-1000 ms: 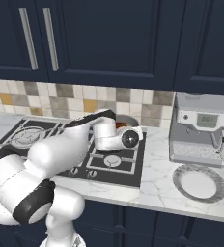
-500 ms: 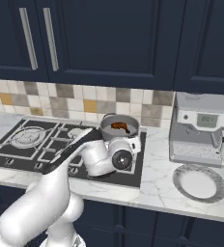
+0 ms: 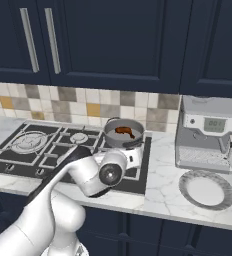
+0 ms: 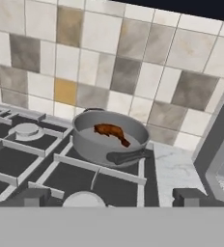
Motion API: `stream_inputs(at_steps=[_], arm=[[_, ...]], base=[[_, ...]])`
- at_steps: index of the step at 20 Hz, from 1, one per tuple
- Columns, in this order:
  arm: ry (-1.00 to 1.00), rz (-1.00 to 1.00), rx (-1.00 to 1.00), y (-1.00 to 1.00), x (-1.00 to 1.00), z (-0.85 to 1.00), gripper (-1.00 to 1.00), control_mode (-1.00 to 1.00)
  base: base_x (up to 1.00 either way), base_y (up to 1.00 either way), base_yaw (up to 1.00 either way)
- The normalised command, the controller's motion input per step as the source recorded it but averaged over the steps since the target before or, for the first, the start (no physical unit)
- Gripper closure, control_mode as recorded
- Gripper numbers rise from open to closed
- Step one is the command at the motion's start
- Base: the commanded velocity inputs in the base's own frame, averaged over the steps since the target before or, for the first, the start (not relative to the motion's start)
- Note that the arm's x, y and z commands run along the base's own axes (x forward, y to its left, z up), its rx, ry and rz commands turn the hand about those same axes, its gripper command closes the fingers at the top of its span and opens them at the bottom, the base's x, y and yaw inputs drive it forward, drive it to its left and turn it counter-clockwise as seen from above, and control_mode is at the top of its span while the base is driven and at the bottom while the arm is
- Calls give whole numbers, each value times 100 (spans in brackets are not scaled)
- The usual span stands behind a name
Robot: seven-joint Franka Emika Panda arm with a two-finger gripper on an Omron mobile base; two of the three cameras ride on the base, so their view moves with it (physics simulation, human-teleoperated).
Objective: Retrieve the frozen meat and place it in the pot on a burner. Then turn the burner on.
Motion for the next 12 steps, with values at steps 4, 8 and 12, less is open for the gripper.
stream_inputs(at_steps=[4,8,12], arm=[[33,-4,6,-6,0,3,-100,-100],[43,0,13,-13,0,8,-100,-100],[42,0,7,-5,0,8,-100,-100]], base=[[0,0,0],[0,0,0],[0,0,0]])
